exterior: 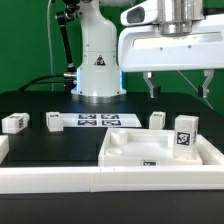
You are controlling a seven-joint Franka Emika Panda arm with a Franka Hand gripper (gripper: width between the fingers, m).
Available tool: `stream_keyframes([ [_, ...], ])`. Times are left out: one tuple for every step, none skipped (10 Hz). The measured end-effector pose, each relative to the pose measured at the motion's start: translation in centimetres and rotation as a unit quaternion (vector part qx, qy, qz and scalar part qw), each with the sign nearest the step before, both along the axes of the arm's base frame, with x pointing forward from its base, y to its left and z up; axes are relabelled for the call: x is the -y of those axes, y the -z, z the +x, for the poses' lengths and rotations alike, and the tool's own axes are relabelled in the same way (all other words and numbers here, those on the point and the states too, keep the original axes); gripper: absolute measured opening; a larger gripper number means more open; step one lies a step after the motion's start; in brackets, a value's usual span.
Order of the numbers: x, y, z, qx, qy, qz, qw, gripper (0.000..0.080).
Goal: Assemble square table
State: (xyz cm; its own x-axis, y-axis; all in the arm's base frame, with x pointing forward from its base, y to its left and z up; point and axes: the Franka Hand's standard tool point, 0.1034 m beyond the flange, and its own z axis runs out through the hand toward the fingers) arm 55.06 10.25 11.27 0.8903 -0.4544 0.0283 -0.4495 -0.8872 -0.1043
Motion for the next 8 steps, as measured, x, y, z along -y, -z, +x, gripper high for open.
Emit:
stream_keyframes([
  [-0.4,0.0,-2.0,-0.004,-0.029,-0.003,1.0,0.0649],
  [0.1,-0.1,-3.3,0.004,-0.054,-0.005,0.999,0.0649],
  [0.7,0.1,-4.5,0.01,-0.058,-0.002,0.998,0.0649],
  [0.9,0.7,-5.5,0.004,-0.043,0.003,0.999,0.0649],
  [0.8,0.5,-5.1,0.007,-0.045,0.004,0.999,0.0649],
  [0.7,0.5,-5.1,0.007,-0.045,0.004,0.999,0.0649],
  [0.8,0.7,-5.7,0.004,-0.046,0.003,0.999,0.0649],
  [0.8,1.0,-6.6,0.0,-0.046,0.002,0.999,0.0649],
])
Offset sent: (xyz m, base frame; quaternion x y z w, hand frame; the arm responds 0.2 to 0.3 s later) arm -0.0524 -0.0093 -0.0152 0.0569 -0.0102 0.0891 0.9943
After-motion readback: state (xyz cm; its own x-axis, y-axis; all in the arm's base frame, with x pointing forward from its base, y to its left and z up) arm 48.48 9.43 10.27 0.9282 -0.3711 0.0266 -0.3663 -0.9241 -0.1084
